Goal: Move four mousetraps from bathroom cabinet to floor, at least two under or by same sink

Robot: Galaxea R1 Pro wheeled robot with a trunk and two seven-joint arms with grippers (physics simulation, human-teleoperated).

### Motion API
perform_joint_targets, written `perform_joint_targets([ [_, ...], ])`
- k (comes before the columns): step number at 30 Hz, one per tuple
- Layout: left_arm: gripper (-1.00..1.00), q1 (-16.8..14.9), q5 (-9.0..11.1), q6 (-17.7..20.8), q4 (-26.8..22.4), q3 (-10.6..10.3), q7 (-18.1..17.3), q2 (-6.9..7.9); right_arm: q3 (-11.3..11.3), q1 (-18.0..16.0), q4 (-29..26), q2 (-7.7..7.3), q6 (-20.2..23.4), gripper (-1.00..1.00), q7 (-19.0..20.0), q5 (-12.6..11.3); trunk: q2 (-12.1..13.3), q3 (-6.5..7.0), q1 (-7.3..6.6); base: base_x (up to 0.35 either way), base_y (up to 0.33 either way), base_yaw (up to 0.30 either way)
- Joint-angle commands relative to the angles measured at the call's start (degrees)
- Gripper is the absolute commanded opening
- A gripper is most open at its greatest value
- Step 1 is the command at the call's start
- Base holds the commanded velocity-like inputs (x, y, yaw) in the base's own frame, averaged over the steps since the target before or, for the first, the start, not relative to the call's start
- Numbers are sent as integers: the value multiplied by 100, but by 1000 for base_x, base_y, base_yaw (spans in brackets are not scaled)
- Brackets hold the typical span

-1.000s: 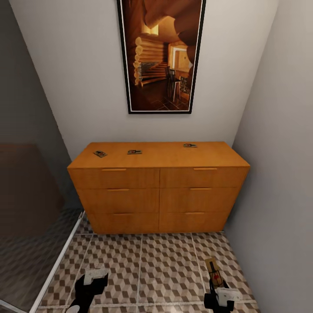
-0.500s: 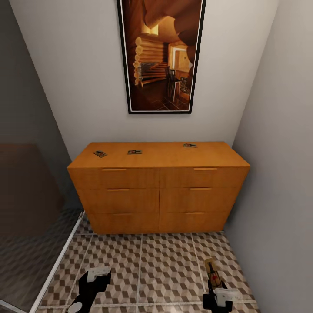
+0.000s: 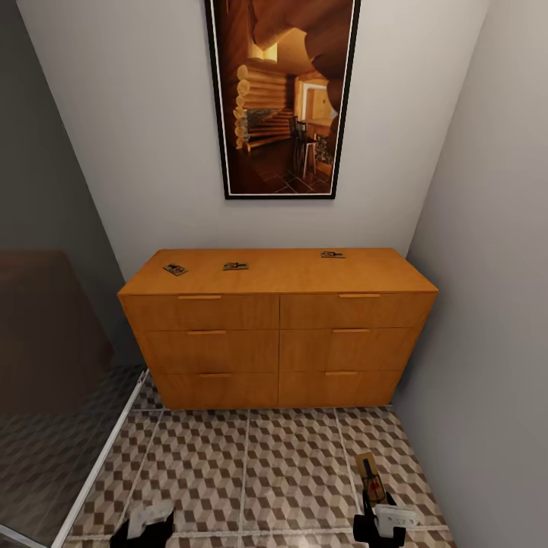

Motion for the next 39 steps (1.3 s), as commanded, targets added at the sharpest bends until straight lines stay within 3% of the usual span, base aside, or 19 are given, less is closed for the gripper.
perform_joint_targets([
  [1, 100, 30, 51, -6, 35, 12, 46, 16, 51, -3, 2, 1, -10, -100, -41, -10, -2, -5, 0, 0, 0, 0],
  [9, 100, 262, 69, 238, 36, 141, 85, 166, 54, -2, 2, 17, -1, -100, -38, -9, -2, -5, 0, 0, 0, 0],
  [20, 100, -64, 99, 592, -320, 153, 56, 28, 54, -4, 2, 18, 0, -100, -38, -12, -2, -5, 0, 0, 0, 0],
  [21, 100, -1704, 100, 6935, -4538, 153, 56, 26, 54, -3, 2, 18, 0, -100, -38, -12, -2, -5, 0, 0, 0, 0],
  [27, 100, -3427, 102, 7109, -2949, 154, 67, 22, 54, -3, 2, 18, 0, -100, -38, -8, -2, -5, 0, 0, 0, 0],
  [30, 100, -4101, 104, 7124, -2338, 154, 69, 0, 54, -6, 2, 18, 0, -100, -38, -7, -2, -5, 0, 0, 0, 0],
  [32, 100, -4506, 108, 7128, -2021, 155, 72, -102, 54, -5, 2, 18, 0, -100, -38, -7, -2, -5, 0, 0, 0, 0],
  [35, 100, -4849, 108, 7130, -1818, 154, 74, -327, 54, -5, 2, 18, 0, -100, -38, -10, -2, -5, 0, 0, 0, 0],
  [39, 100, -4990, 110, 7144, -1764, 154, 61, -524, 54, -4, 2, 18, 0, -100, -38, -9, -2, -5, 0, 0, 0, 0],
])
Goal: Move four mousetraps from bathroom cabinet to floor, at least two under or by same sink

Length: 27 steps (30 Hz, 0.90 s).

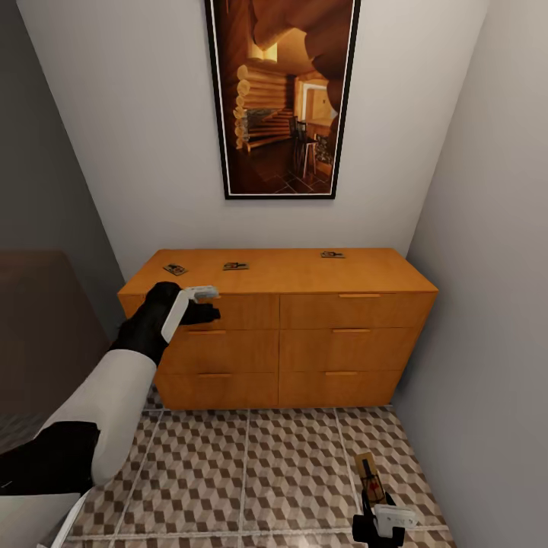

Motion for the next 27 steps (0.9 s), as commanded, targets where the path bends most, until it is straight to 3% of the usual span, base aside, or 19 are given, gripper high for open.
perform_joint_targets([
  [1, 100, -22, 67, 36, -5, -3, 31, -29, 49, -2, 2, 1, -10, -100, -42, -12, -3, -5, 0, 0, 0, 0],
  [4, 100, -43, 105, 82, -46, -4, -215, -61, 49, -3, 2, 1, -2, -100, -42, -8, -3, -5, 0, 0, 0, 0],
  [9, 100, -53, 119, 140, -372, -9, -1209, -42, 49, -4, 2, 1, 175, -100, -37, -9, -3, -5, 0, 0, 0, 0],
  [12, 100, -53, 119, 166, -629, -15, -1524, -10, 49, -2, 2, 1, 216, -100, -35, -10, -3, -5, 0, 0, 0, 0],
  [17, 100, -54, 119, 185, -1194, -156, -2227, 228, 49, -1, 2, 1, 233, -100, -33, -7, -3, -5, 0, 0, 0, 0],
  [19, 100, -54, 119, 188, -1440, -512, -2885, 434, 49, -1, 2, 1, 235, -100, -33, -7, -3, -5, 0, 0, 0, 0],
  [23, 100, -54, 112, 184, -1741, -1617, -3956, 1109, 49, -2, 2, 4, 236, -100, -33, -6, -3, -5, 0, 0, 0, 0],
  [24, 100, -54, 112, 183, -1752, -1709, -4032, 1203, 49, -2, 2, 5, 236, -100, -33, -6, -3, -5, 0, 0, 0, 0],
  [25, 100, -54, 115, 178, -1757, -1889, -4191, 1451, 49, -4, 2, 8, 239, -100, -33, -6, -3, -5, 0, 0, 0, 0],
  [27, 100, -54, 115, 176, -1740, -1983, -4277, 1622, 49, -2, 2, 9, 249, -100, -32, -6, -3, -5, 0, 0, 0, 0],
])
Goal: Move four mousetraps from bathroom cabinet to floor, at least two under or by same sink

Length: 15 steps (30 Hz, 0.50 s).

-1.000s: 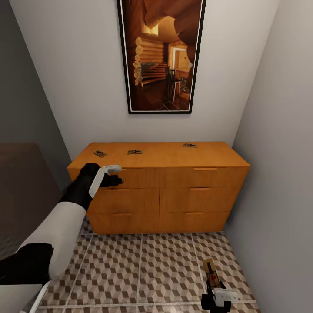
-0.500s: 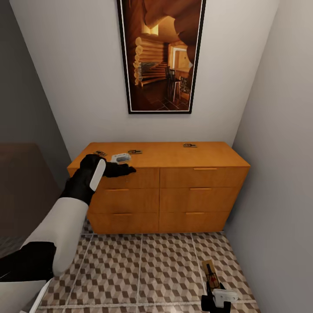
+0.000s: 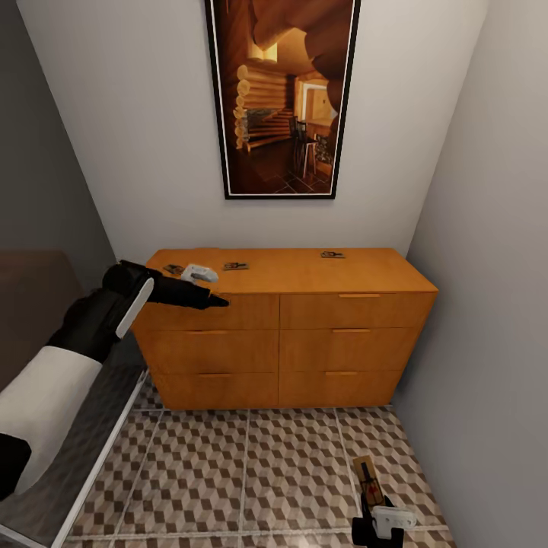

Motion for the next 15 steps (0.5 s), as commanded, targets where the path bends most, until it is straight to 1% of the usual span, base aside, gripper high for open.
perform_joint_targets([
  [1, 100, -6, 52, 35, 3, -55, -9, 91, 49, -3, 2, 2, 7, -100, -38, -14, -3, -6, 0, 0, 0, 0],
  [3, 100, -6, 50, 26, 9, -107, -119, 222, 49, -3, 2, 3, 35, -100, -34, -14, -3, -6, 0, 0, 0, 0],
  [5, 100, -6, 45, 17, -5, -128, -383, 353, 49, -2, 2, 3, 47, -100, -29, -14, -3, -6, 0, 0, 0, 0],
  [6, 100, -6, 44, 15, -11, -131, -473, 388, 49, -2, 2, 3, 48, -100, -28, -14, -3, -6, 0, 0, 0, 0],
  [8, 100, -6, 30, -1, -46, -138, -868, 491, 49, -5, 2, 7, 52, -100, -26, -14, -3, -6, 0, 0, 0, 0],
  [10, 100, -4, 9, -13, -68, -145, -1136, 545, 49, -5, -2, 10, 50, -100, -26, -14, -3, -6, 0, 0, 0, 0],
  [13, 100, -4, -6, -36, -78, -150, -1268, 582, 49, -3, -5, 17, 46, -100, -36, -14, -3, -6, 0, 0, 0, 0],
  [15, 100, -5, -10, -47, -81, -151, -1307, 639, 49, -2, -6, 19, 44, -100, -40, -14, -3, -6, 0, 0, 0, 0],
])
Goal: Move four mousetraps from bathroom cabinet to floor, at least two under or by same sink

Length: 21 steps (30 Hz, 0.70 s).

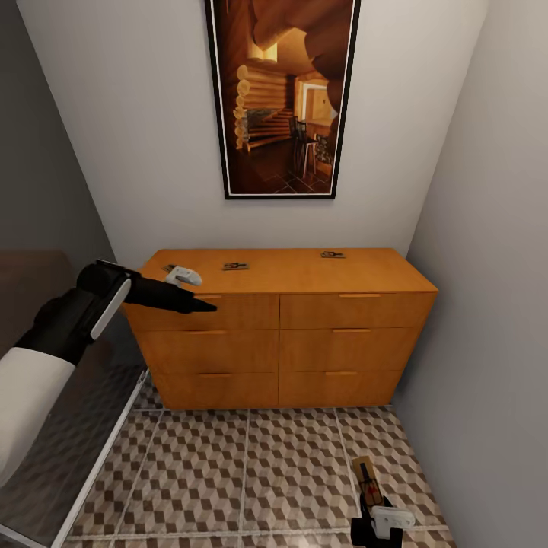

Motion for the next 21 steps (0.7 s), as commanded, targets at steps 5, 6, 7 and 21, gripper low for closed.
perform_joint_targets([
  [5, 100, -6, 45, 31, -21, -14, -9, 79, 49, -4, 2, 3, -13, -100, -43, -14, -3, -6, 0, 0, 0, 0],
  [6, 100, -6, 45, 31, -30, -16, -11, 87, 49, -6, 2, 3, -12, -100, -43, -14, -3, -6, 0, 0, 0, 0],
  [7, 100, -7, 45, 31, -72, -28, -13, 118, 49, -6, 2, 3, -11, -100, -43, -14, -3, -6, 0, 0, 0, 0],
  [21, 100, -7, 45, 30, -203, -82, -16, 196, 49, -6, 3, 3, -36, -100, -44, -14, -3, -6, 0, 69, 79, 0],
])
